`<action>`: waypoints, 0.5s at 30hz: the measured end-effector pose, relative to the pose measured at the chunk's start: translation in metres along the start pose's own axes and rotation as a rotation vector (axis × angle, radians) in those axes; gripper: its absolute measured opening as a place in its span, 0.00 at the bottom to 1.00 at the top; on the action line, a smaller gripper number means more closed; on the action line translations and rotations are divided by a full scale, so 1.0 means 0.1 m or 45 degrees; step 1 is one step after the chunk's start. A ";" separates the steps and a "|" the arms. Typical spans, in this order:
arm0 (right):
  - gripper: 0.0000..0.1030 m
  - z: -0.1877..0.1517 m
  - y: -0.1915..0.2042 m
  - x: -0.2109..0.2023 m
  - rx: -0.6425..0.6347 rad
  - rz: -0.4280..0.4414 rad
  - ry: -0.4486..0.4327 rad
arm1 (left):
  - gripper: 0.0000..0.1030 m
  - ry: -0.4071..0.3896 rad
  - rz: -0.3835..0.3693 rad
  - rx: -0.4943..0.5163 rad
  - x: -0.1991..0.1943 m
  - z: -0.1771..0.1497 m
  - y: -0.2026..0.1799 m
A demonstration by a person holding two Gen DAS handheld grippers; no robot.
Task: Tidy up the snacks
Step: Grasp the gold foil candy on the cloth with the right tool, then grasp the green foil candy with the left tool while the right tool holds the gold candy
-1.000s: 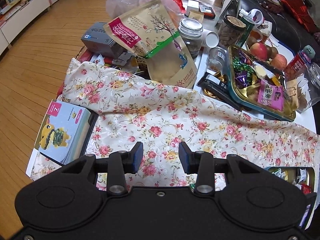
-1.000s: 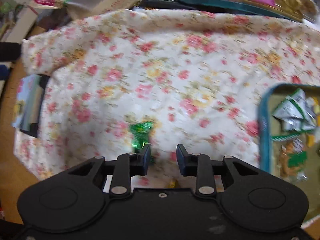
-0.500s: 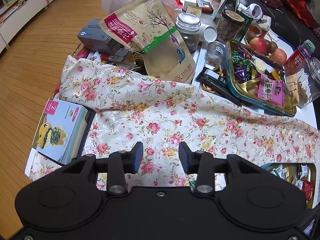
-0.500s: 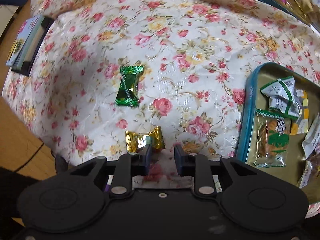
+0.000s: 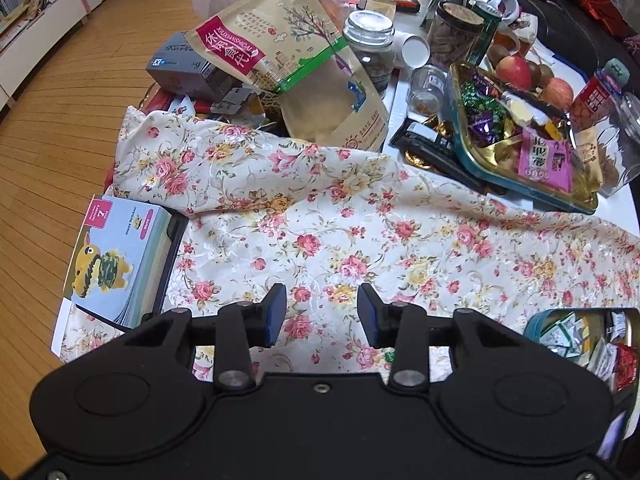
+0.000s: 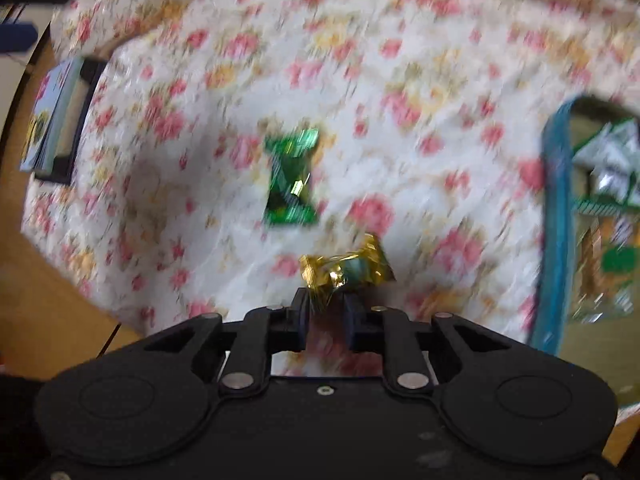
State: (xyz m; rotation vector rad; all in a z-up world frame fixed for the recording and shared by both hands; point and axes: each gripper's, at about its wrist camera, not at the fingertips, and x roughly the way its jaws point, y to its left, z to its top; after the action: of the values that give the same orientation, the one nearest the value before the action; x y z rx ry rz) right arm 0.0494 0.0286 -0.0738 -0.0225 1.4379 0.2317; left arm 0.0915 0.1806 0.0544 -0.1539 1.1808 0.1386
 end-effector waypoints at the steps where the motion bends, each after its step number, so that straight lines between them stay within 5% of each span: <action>1: 0.19 0.04 -0.03 -0.01 0.003 -0.027 -0.033 | 0.48 0.012 0.006 0.007 0.04 -0.01 0.00; 6: 0.19 0.17 -0.28 -0.03 0.120 -0.062 -0.114 | 0.48 0.139 -0.003 0.054 0.33 -0.17 -0.06; 15: 0.21 0.27 -0.70 -0.45 0.376 0.133 -0.196 | 0.47 0.296 -0.139 0.087 0.72 -0.47 -0.35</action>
State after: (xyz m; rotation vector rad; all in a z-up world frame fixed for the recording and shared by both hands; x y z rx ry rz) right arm 0.0829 -0.0426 -0.0342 0.3064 1.3090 0.1018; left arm 0.0827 0.1391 -0.0279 -0.1774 1.4037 -0.0164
